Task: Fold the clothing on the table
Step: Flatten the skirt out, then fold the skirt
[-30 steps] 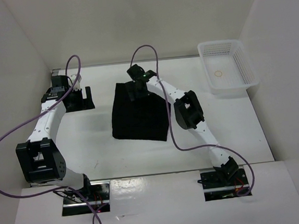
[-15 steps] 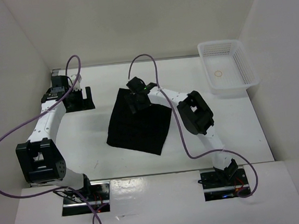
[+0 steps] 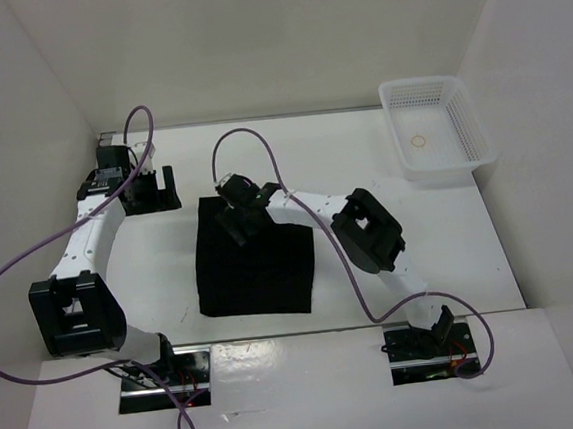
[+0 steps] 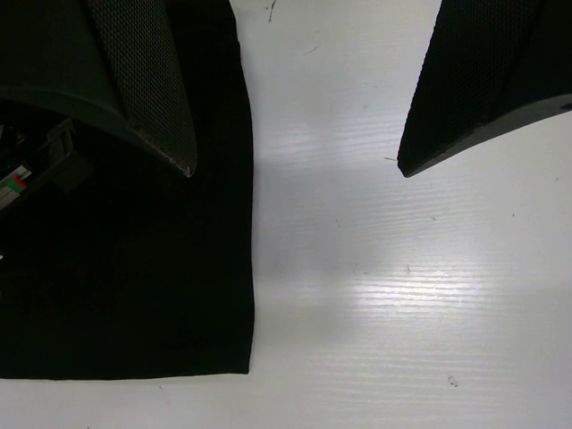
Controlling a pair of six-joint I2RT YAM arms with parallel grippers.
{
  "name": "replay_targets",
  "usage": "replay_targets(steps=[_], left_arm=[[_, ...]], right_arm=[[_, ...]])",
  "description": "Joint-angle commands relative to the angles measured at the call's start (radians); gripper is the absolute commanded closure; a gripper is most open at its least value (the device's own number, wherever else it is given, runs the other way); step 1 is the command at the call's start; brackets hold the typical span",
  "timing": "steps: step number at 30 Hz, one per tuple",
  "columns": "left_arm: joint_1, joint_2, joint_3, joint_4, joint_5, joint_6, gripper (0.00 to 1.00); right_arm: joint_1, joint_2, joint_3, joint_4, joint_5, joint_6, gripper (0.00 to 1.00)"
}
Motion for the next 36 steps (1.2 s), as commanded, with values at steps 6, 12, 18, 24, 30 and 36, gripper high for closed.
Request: replay_targets(steps=[6,12,18,24,30,36], left_arm=[[0.004,0.099,0.015,0.009,0.15,0.029,0.01],[-0.014,0.329,0.108,0.003,0.373,0.059,0.04],[-0.045,0.455,0.19,0.09,0.419,0.059,0.24],[-0.067,0.533,0.24,0.135,0.385,0.05,0.4],[-0.067,0.608,0.288,0.135,0.355,0.05,0.45],[-0.067,0.661,0.31,0.126,0.304,0.059,0.48]], right_arm=[[-0.048,-0.265,-0.007,-0.131,-0.131,-0.113,0.02],[-0.099,-0.379,-0.081,-0.092,-0.216,-0.156,0.01],[-0.197,-0.413,-0.157,-0.092,-0.259,-0.165,0.01],[-0.275,-0.422,-0.191,-0.082,-0.323,-0.165,0.03],[-0.3,-0.422,-0.2,-0.082,-0.358,-0.165,0.03],[-0.309,-0.413,-0.2,-0.082,-0.38,-0.165,0.04]])
